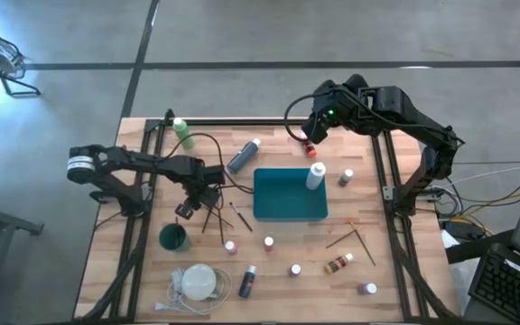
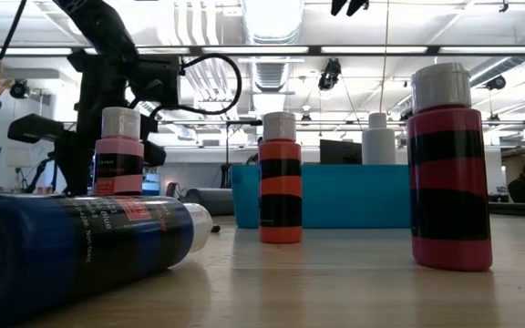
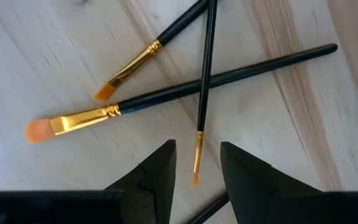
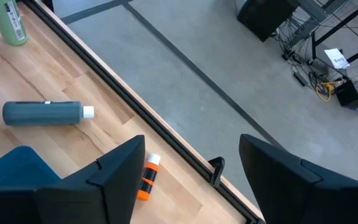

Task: Pick & Place Paint Supplies
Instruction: Put the gold paintbrush into the green cup

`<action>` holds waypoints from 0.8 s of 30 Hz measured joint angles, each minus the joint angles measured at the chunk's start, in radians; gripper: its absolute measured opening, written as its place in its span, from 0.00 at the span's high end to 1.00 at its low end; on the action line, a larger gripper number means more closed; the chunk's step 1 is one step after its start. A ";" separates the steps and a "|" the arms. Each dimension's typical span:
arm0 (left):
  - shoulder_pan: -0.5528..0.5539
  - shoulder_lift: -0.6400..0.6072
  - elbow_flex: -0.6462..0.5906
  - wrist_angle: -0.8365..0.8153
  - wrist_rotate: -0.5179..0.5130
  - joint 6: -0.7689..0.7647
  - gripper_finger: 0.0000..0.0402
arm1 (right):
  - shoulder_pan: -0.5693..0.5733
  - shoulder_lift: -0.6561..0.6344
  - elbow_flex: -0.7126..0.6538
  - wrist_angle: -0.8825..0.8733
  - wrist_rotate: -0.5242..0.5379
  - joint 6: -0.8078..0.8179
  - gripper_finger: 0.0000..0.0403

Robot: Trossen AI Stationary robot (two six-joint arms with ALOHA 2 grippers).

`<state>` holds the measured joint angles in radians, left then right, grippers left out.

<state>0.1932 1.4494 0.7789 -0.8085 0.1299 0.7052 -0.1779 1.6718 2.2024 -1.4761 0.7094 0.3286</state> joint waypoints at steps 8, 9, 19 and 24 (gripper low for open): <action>0.000 0.000 -0.038 0.023 0.004 0.000 0.67 | 0.000 0.000 0.000 0.000 0.000 0.000 0.29; 0.000 0.000 -0.046 0.034 0.003 -0.001 0.67 | 0.000 0.000 0.000 0.000 0.000 0.000 0.28; 0.000 -0.001 -0.075 0.088 -0.031 0.001 0.68 | 0.001 0.000 0.000 0.000 0.000 0.000 0.21; 0.000 -0.002 -0.079 0.100 -0.035 0.002 0.75 | 0.001 0.000 0.000 0.000 0.000 0.000 0.19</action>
<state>0.1936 1.4475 0.6998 -0.7089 0.0952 0.7070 -0.1772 1.6718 2.2024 -1.4757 0.7094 0.3286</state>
